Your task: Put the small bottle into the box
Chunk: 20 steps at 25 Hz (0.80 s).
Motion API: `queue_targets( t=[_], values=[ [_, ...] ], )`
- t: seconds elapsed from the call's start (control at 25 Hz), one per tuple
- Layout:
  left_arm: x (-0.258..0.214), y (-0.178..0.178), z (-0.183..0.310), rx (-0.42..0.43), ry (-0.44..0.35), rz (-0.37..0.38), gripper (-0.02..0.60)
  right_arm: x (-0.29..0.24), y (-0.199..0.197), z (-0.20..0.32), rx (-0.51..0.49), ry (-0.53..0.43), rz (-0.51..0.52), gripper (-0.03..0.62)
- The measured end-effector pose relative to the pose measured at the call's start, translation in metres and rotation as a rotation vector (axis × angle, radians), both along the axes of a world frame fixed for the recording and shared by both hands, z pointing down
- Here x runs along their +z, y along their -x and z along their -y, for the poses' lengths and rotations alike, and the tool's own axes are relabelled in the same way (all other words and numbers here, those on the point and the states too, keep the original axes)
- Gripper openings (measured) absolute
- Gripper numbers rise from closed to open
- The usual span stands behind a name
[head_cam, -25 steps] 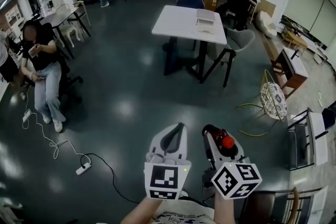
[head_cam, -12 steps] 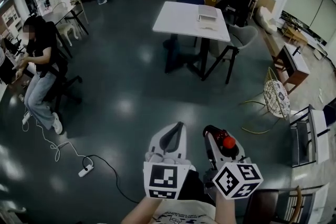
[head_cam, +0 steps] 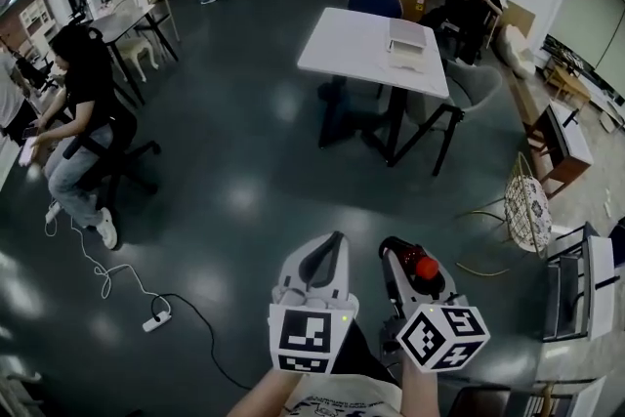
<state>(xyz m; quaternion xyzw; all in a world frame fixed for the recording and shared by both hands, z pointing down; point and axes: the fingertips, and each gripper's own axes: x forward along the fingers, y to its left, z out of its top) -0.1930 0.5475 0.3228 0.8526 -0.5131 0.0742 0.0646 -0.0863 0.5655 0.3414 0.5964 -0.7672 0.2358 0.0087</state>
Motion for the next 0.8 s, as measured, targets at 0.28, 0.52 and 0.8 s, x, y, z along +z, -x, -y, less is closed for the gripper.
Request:
queue_targets(
  t=[0.28,0.52,0.8],
  values=[
    [-0.013,-0.038,0.081,-0.042,-0.025,0.007,0.020,-0.015,-0.036,0.087,-0.051,-0.033,0.008,0.227],
    [-0.021,-0.074,0.140,-0.052,-0.041,0.001,0.020,-0.025,-0.073,0.151,-0.063,-0.056,0.007,0.227],
    [-0.017,-0.106,0.179,-0.037,-0.023,0.011,0.020,-0.020,-0.102,0.187,-0.056,-0.041,0.023,0.227]
  ],
)
